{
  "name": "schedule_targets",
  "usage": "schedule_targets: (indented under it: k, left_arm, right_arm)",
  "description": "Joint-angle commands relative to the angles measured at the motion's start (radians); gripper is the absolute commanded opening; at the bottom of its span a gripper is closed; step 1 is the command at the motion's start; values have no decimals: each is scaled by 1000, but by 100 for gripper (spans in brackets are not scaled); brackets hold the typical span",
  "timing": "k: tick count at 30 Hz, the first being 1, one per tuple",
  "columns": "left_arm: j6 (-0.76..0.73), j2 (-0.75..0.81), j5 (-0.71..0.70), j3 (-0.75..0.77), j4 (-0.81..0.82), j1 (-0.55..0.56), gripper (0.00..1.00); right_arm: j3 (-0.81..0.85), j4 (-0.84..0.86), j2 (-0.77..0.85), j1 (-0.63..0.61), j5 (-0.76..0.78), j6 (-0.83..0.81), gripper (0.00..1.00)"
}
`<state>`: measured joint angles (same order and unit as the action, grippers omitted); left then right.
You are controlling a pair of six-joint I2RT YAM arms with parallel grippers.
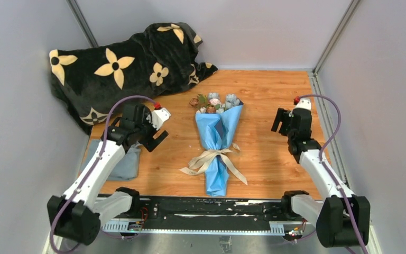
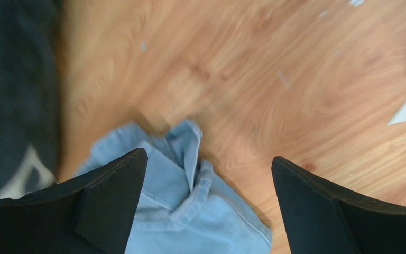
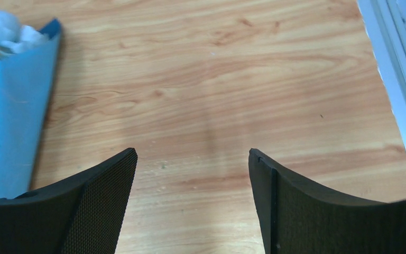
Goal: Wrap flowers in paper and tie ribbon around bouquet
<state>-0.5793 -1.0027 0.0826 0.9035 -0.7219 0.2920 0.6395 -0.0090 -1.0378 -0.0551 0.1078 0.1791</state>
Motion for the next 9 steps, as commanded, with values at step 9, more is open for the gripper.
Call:
schedule_targets:
  k: [9]
  left_arm:
    - [327,-134,63,-231,508,-260,100]
  right_arm:
    - [-166,224,42,9,227,59,81]
